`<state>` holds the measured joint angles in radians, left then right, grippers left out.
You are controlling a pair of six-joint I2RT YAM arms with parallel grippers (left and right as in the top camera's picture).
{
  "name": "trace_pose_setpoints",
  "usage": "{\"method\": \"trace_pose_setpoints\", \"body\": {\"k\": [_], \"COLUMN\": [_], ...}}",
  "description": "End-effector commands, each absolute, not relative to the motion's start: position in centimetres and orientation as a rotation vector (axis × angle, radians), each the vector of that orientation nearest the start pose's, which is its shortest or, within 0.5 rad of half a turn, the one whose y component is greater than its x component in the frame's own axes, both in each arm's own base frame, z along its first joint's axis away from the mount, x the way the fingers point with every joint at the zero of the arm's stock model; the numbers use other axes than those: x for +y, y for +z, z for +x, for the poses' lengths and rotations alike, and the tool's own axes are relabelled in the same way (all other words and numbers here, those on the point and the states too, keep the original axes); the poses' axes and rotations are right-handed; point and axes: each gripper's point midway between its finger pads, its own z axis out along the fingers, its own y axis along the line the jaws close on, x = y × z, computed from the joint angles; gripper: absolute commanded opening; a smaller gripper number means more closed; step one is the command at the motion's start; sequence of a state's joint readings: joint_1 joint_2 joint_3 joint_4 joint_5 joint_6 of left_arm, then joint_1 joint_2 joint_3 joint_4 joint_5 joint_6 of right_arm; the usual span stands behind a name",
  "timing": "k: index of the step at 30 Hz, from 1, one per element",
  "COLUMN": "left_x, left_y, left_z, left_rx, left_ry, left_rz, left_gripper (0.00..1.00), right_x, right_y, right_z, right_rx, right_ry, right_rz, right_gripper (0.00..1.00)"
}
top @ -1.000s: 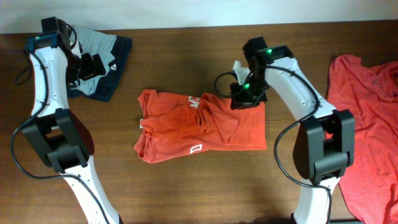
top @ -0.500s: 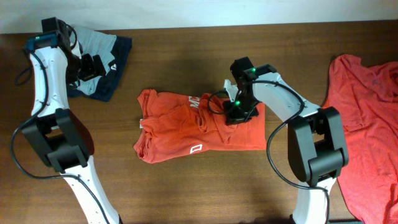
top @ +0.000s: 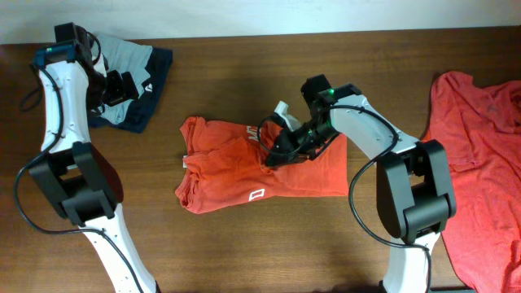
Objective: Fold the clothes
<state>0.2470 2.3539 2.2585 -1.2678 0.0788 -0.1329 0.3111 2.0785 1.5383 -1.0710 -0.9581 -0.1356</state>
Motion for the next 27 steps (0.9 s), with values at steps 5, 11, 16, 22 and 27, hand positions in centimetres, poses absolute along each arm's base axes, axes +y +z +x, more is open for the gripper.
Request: {"method": "trace_pose_setpoints", "body": {"k": [5, 11, 16, 22, 27], "left_x": [10.7, 10.7, 10.7, 10.6, 7.9], "left_y": [10.7, 10.7, 10.7, 10.7, 10.9], "left_z": [49.8, 49.8, 49.8, 49.8, 50.3], "left_rx": [2.853, 2.853, 2.852, 2.854, 2.852], "left_ry": [-0.113, -0.113, -0.113, -0.114, -0.276], "left_rz": [-0.539, -0.539, -0.539, -0.536, -0.490], "left_gripper": [0.99, 0.99, 0.99, 0.99, 0.99], "right_x": [27.2, 22.5, 17.4, 10.6, 7.9], "right_y": [15.2, 12.4, 12.0, 9.6, 8.8], "right_z": [32.1, 34.3, 36.9, 38.7, 38.6], "right_rx": [2.525, 2.758, 2.818, 2.951, 3.013], "right_ry": [1.724, 1.365, 1.204, 0.880, 0.740], "right_rz": [-0.771, -0.671, -0.510, -0.320, -0.266], "right_gripper": [0.31, 0.34, 0.40, 0.48, 0.57]}}
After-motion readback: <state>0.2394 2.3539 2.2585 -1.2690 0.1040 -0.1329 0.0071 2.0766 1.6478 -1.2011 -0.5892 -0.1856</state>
